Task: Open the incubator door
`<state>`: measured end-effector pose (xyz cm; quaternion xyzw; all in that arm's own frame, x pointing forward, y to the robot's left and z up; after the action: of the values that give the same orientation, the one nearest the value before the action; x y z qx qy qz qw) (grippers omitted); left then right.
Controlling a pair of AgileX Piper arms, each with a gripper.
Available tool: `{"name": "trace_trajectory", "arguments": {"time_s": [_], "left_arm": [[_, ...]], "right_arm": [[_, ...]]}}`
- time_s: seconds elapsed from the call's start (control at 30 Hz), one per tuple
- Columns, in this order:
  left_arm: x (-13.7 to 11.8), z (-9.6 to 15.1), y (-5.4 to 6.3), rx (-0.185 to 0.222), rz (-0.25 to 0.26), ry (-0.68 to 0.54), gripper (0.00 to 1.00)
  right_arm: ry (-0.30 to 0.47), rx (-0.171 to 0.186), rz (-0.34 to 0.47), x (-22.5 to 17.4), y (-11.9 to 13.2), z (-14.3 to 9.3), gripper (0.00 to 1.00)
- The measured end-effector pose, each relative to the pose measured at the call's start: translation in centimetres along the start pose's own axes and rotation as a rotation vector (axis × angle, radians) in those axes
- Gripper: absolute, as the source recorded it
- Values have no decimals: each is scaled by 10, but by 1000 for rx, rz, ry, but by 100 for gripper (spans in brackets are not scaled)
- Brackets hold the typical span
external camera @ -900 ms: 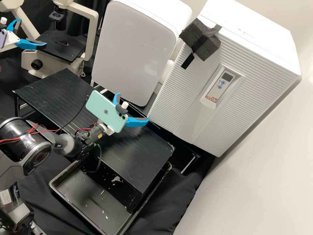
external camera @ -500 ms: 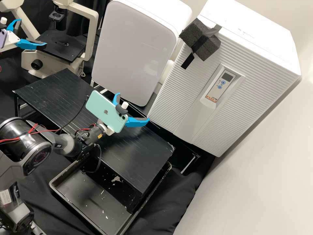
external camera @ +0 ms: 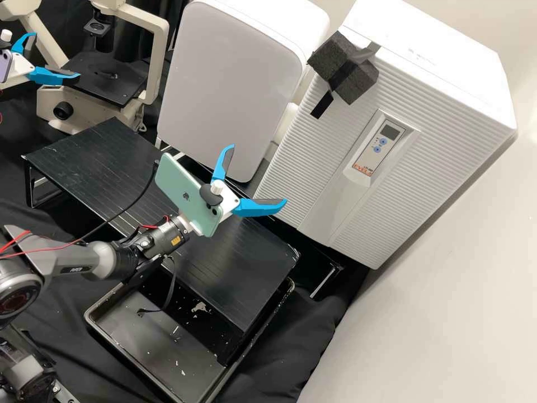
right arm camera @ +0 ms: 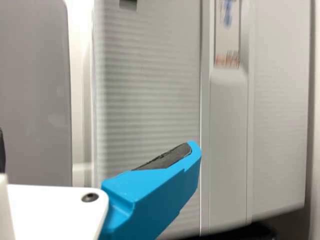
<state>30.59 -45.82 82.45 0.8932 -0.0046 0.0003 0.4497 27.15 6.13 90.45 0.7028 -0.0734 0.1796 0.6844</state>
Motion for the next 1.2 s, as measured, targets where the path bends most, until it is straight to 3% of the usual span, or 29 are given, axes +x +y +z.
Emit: {"name": "trace_trajectory", "arguments": {"time_s": [0.2,0.37,0.53,0.67,0.97,1.07,1.2], "left_arm": [[0,0,0,0,0,0,100],[0,0,0,0,0,0,100],[0,0,0,0,0,0,100],[0,0,0,0,0,0,100],[0,0,0,0,0,0,100],[0,0,0,0,0,0,100],[0,0,0,0,0,0,100]], "right_arm": [[41,7,44,25,18,-20,100],[13,36,76,44,28,-31,100],[-63,66,129,56,30,-45,100],[-133,35,160,54,23,-64,100],[-138,-79,295,43,19,-113,100],[-152,-115,341,45,18,-117,100],[-170,-136,365,53,11,-115,100]]}}
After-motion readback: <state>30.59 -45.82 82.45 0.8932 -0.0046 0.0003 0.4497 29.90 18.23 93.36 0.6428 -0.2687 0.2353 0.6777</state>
